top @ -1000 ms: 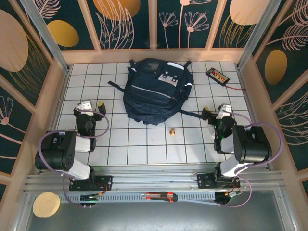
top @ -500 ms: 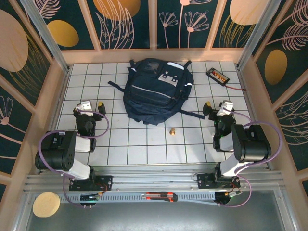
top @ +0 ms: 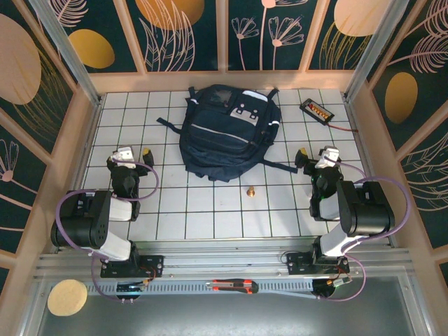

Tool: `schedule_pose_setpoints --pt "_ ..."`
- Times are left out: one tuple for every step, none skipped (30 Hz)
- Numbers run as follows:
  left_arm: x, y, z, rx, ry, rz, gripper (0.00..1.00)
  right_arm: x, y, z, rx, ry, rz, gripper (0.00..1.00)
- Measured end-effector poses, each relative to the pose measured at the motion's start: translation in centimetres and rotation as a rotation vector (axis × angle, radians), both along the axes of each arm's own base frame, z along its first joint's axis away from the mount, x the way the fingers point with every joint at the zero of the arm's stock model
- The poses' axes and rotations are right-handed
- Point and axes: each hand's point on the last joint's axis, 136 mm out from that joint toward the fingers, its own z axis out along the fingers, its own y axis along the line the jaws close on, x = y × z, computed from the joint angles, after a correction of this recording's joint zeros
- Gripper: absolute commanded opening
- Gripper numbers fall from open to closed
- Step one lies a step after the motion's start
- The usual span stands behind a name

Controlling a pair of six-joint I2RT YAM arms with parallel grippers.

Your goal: Pack the student bag

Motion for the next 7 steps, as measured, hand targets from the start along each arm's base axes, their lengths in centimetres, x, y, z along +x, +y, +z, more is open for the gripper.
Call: schedule_pose_setpoints --pt "0.0 -0.01 0.01 0.0 0.0 0.0 0.99 0.01 0.02 -0.01 0.0 0.0 0.001 0.99" --pt "0.0 -0.01 0.0 0.0 0.0 0.0 0.99 0.01 0.08 -0.08 -0.001 0.004 0.005 0.99" --pt "0.0 -0.03 0.0 0.0 0.0 -0.002 0.99 0.01 0.11 -0.19 -0.001 0.008 0.009 0.99" --pt "0.01 -0.05 0.0 0.0 0.0 -0.003 0.99 0.01 0.13 -0.31 -0.001 0.014 0.012 0.99" --pt "0.01 -0.05 0.0 0.0 0.0 -0.003 0.99 0.02 0.17 -0.42 0.0 0.018 0.015 0.99" --pt "0.01 -0.05 0.0 0.0 0.0 -0.003 0.99 0.02 0.19 -0.46 0.0 0.02 0.019 0.99" --pt "0.01 -0.05 0.0 0.0 0.0 -0.003 0.99 0.04 0.26 -0.44 0.001 0.02 0.024 0.99"
